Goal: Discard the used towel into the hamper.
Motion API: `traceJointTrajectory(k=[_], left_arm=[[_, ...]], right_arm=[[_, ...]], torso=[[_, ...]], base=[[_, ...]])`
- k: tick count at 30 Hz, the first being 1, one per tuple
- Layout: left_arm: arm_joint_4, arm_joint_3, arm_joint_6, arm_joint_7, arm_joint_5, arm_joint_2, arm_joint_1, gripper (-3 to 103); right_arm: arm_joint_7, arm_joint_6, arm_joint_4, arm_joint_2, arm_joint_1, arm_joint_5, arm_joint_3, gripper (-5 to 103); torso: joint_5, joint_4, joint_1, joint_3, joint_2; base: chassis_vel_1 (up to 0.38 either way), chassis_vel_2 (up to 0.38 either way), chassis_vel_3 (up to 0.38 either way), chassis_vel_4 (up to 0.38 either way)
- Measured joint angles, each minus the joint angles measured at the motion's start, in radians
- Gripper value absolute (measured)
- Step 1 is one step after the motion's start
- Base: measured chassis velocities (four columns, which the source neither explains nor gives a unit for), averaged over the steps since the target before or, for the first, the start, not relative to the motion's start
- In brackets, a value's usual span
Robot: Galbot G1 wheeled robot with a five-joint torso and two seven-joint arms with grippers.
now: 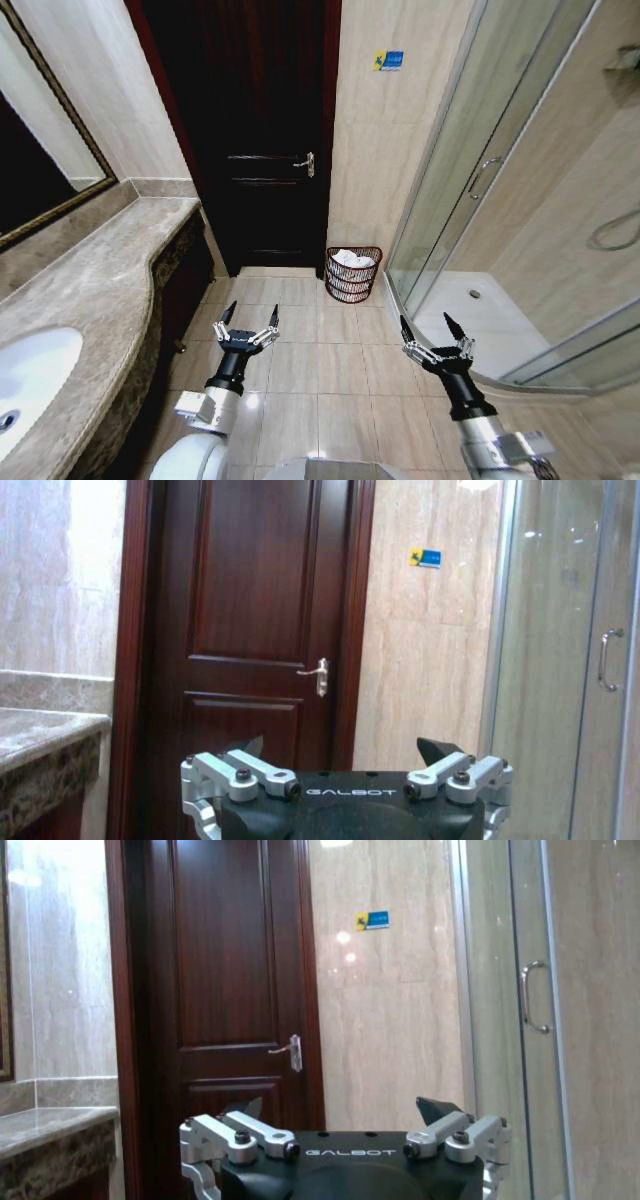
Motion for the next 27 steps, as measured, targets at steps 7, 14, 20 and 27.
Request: traceJointTrajectory(k=[7, 14, 20, 27], left_arm=[[0.0, 0.0, 0.0, 0.0, 0.0, 0.0, 0.0, 100], [0.0, 0.0, 0.0, 0.0, 0.0, 0.0, 0.0, 100], [0.0, 0.0, 0.0, 0.0, 0.0, 0.0, 0.0, 100], [0.0, 0.0, 0.0, 0.0, 0.0, 0.0, 0.0, 100]], right_arm=[[0.0, 0.0, 0.0, 0.0, 0.0, 0.0, 0.0, 100], [0.0, 0.0, 0.0, 0.0, 0.0, 0.0, 0.0, 100], [0.0, 0.0, 0.0, 0.0, 0.0, 0.0, 0.0, 100], [0.0, 0.0, 0.0, 0.0, 0.0, 0.0, 0.0, 100]], torso=[[0.0, 0.0001, 0.001, 0.0, 0.0], [0.0, 0.0, 0.001, 0.0, 0.0], [-0.0001, 0.0, 0.001, 0.0, 0.0], [0.0, 0.0, 0.001, 0.0, 0.0]], base=[[0.0, 0.0, 0.0, 0.0], [0.0, 0.0, 0.0, 0.0], [0.0, 0.0, 0.0, 0.0], [0.0, 0.0, 0.0, 0.0]])
